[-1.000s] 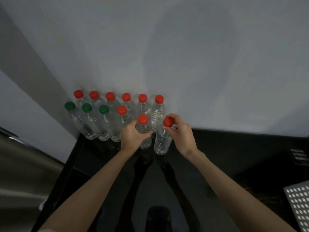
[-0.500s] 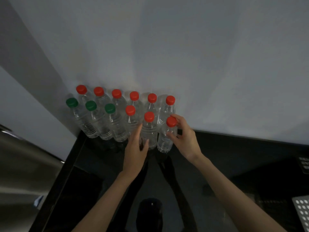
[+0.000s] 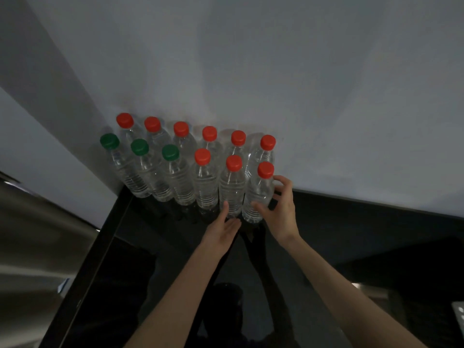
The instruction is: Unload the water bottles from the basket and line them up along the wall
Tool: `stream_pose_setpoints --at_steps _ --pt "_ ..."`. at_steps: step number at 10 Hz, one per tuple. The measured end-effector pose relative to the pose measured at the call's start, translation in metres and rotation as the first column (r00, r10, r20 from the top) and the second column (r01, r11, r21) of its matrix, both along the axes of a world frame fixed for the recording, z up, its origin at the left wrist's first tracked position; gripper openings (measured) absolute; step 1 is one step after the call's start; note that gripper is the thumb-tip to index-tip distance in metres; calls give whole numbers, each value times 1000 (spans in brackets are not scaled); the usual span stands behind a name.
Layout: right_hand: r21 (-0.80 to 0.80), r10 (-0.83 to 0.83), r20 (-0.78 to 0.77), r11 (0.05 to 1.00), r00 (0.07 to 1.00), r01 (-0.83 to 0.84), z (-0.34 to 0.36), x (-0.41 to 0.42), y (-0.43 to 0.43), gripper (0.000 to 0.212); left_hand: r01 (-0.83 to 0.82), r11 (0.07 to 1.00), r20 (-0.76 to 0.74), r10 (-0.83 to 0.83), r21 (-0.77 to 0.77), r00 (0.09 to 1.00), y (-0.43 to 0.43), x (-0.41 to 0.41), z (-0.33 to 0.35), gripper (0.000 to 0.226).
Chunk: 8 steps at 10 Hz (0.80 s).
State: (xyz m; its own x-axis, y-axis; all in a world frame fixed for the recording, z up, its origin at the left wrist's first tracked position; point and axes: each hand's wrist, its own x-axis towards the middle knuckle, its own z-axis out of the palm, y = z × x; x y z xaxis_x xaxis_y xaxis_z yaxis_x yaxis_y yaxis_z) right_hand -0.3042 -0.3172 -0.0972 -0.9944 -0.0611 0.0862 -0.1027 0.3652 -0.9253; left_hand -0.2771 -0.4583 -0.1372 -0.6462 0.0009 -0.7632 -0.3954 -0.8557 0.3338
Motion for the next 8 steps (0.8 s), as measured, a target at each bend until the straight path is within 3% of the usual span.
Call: stream_pose_setpoints --at_steps 3,5,7,8 --pt "4 12 0 1000 1000 -12 -9 -18 -1 75 -27 998 -4 26 -53 1000 -4 -13 -10 67" --pt "0 1 7 1000 1000 -1 -9 -15 -7 75 59 993 -37 -63 -104 997 -3 -10 -3 76" --pt "10 21 241 1000 970 -24 20 -2 0 65 179 966 -57 -192 -186 980 -10 7 26 54" --pt "25 -8 278 1000 961 1 46 19 7 57 199 960 -141 -229 -198 963 -20 22 45 45"
